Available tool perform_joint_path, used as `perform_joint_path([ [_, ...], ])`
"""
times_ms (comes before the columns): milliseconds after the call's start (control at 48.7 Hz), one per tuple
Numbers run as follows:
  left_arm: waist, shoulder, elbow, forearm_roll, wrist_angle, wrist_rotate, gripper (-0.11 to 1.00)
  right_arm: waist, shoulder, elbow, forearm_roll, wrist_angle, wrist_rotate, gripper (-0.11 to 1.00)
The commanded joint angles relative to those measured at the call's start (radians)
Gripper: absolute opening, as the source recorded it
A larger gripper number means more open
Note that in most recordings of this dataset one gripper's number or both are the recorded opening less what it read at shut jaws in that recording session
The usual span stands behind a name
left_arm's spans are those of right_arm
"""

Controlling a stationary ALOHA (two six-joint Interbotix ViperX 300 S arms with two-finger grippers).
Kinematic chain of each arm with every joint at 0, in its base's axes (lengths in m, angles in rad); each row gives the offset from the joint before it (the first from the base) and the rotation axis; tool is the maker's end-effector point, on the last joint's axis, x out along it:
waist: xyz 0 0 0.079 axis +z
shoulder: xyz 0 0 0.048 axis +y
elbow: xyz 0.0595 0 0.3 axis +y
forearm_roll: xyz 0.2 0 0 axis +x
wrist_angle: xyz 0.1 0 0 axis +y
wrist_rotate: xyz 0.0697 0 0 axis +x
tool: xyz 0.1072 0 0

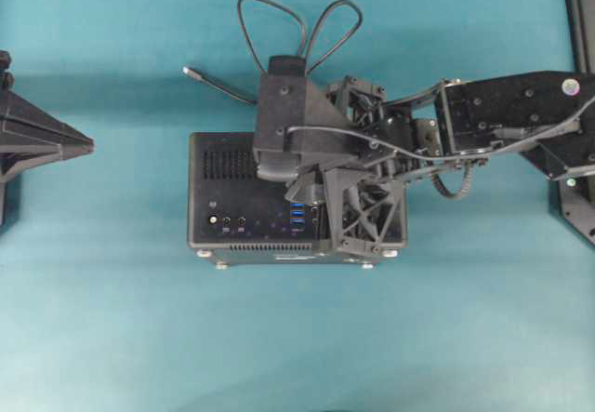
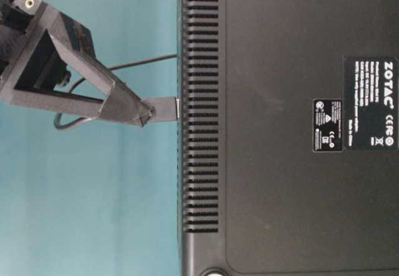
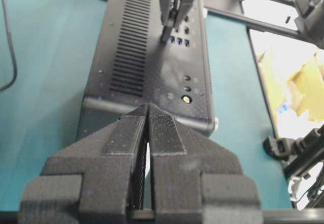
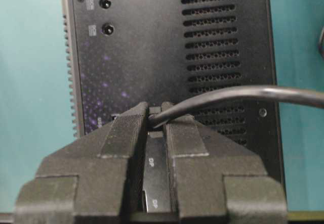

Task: Insert the USB into the PC box with both arms.

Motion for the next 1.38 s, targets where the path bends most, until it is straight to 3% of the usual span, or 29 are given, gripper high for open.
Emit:
perform_joint_path([
  [0, -0.002, 0.005, -0.014, 0.003, -0.009, 0.000, 0.00, -0.003, -0.015, 0.017, -0.002, 0.009, 0.000, 0.10],
  [369, -0.002, 0.005, -0.011, 0.003, -0.009, 0.000, 0.00, 0.054, -0.006, 0.011, 0.043, -0.018, 0.005, 0.10],
  [965, -0.002, 0.002, -0.012, 0.003, -0.009, 0.000, 0.00, 0.017, -0.011, 0.002, 0.040, -0.048, -0.006, 0.13],
  [1129, -0.002, 0.002, -0.014, 0.003, -0.009, 0.000, 0.00, 0.015, -0.034, 0.002, 0.040, -0.067, -0.009, 0.24],
  [1355, 0.000, 0.002, -0.014, 0.003, -0.008, 0.000, 0.00, 0.006, -0.071, 0.009, 0.026, -0.071, -0.002, 0.53],
])
